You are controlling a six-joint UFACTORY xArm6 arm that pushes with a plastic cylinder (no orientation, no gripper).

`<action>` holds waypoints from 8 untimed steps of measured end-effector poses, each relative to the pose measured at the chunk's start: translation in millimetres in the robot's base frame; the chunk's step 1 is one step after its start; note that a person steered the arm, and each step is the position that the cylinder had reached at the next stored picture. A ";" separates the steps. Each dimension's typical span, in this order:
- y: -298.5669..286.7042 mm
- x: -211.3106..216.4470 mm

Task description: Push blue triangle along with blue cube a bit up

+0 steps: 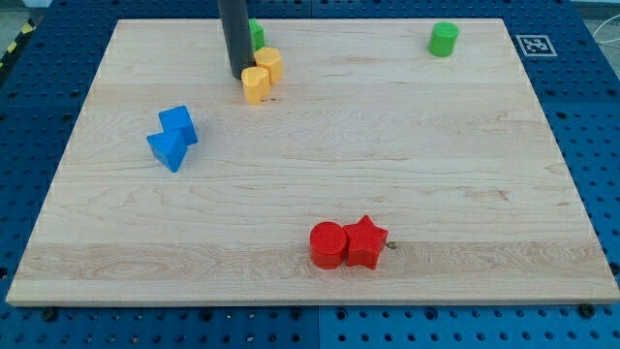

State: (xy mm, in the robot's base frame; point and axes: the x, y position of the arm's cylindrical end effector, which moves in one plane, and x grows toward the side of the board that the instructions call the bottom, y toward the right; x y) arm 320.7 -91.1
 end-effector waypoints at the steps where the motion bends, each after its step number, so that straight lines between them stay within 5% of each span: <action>1: 7.0 27.8; 3: 58.4 105.7; 6: -55.0 179.8; 8: -91.0 171.3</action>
State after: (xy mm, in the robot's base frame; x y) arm 492.1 -182.1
